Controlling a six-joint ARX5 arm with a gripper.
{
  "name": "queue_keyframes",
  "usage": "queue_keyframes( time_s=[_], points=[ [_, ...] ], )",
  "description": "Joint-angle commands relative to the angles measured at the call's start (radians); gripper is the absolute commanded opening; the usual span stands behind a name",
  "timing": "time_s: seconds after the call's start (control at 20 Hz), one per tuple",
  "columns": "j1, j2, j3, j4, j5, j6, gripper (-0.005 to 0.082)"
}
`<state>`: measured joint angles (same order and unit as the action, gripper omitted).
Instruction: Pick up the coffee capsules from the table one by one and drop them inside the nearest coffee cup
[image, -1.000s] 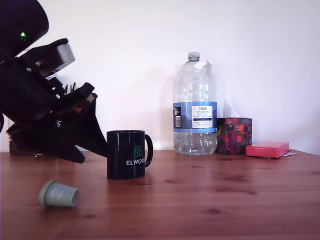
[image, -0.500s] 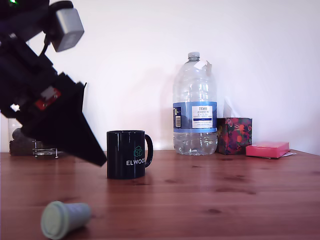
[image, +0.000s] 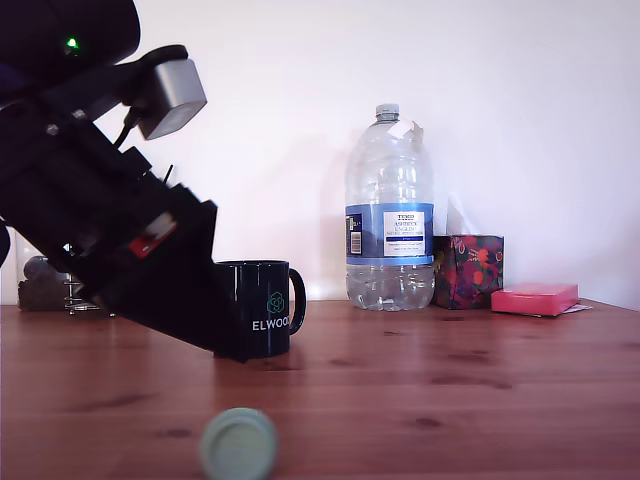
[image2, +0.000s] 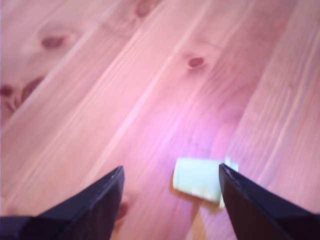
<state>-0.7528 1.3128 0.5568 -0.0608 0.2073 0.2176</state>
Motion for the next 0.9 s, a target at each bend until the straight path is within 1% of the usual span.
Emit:
queue_keyframes(
  time_s=[0.0, 0.15, 0.2, 0.25, 0.35, 0.45, 0.7, 0.75, 0.85],
  points=[
    [-0.008, 0.018, -0.019, 0.009, 0.000, 0.122, 0.0552],
    [-0.017, 0.018, -0.019, 0.018, 0.001, 0.352, 0.0552],
    [-0.018, 0.018, -0.019, 0.026, 0.001, 0.409, 0.0552],
    [-0.018, 0.018, -0.019, 0.039, 0.001, 0.460, 0.0552],
    [-0.018, 0.020, -0.019, 0.065, 0.001, 0.519, 0.0552],
    [-0.018, 0.034, -0.009, 0.093, 0.001, 0.552, 0.0552],
    [-0.013, 0.166, 0.102, 0.092, 0.002, 0.554, 0.0552],
    [-0.011, 0.196, 0.129, 0.092, 0.006, 0.554, 0.0552],
    [-0.010, 0.251, 0.184, 0.091, 0.032, 0.552, 0.0551]
  ],
)
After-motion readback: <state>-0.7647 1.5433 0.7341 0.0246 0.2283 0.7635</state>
